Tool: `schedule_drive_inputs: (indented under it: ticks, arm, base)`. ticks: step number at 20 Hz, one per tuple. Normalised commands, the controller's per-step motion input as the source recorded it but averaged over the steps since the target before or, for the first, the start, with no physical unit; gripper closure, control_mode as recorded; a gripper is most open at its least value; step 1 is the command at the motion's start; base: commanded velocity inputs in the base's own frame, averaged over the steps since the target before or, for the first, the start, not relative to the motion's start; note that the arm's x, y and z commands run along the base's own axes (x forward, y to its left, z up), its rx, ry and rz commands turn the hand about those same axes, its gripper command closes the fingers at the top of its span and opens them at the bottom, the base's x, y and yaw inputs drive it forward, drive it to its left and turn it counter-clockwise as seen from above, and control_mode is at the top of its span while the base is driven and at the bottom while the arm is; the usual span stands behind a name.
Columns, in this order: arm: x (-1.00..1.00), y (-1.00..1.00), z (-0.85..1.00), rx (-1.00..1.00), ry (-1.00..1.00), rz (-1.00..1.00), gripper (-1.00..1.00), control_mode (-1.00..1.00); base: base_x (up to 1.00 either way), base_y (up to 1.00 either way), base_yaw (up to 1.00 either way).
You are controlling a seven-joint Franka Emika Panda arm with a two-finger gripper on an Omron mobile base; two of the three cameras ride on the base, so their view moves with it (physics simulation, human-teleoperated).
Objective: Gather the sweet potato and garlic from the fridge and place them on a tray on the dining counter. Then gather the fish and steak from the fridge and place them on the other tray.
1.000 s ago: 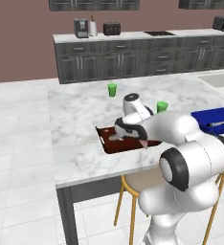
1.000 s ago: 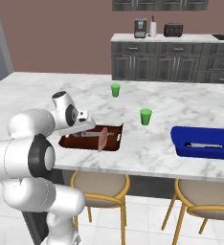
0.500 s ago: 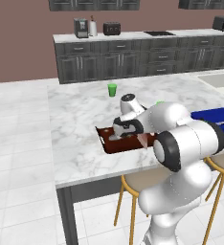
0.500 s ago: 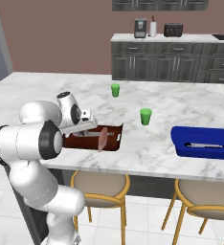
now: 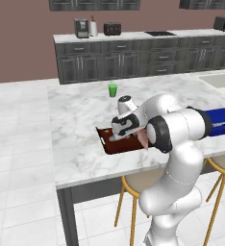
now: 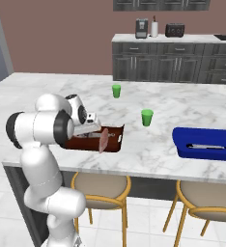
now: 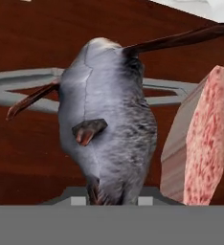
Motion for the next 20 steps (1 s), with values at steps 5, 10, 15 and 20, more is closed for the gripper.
schedule_drive_inputs:
  ticks: [5,10,15,20]
  arm:
    - [0.29,0.08,-0.19,0.0,0.05,-0.02,1.0,-1.0]
    - [0.02,0.01,-0.12,0.0,0.0,-0.01,1.0,-1.0]
    - [-0.51,0.0,-0.08,0.0,-0.1,-0.02,1.0,-1.0]
    - [-0.39,0.0,-0.12,0.0,-0.05,-0.03,1.0,-1.0]
  base:
    - [0.0,0.0,0.0]
    - [0.0,0.0,0.0]
    - [0.0,0.0,0.0]
    - [0.0,0.0,0.0]
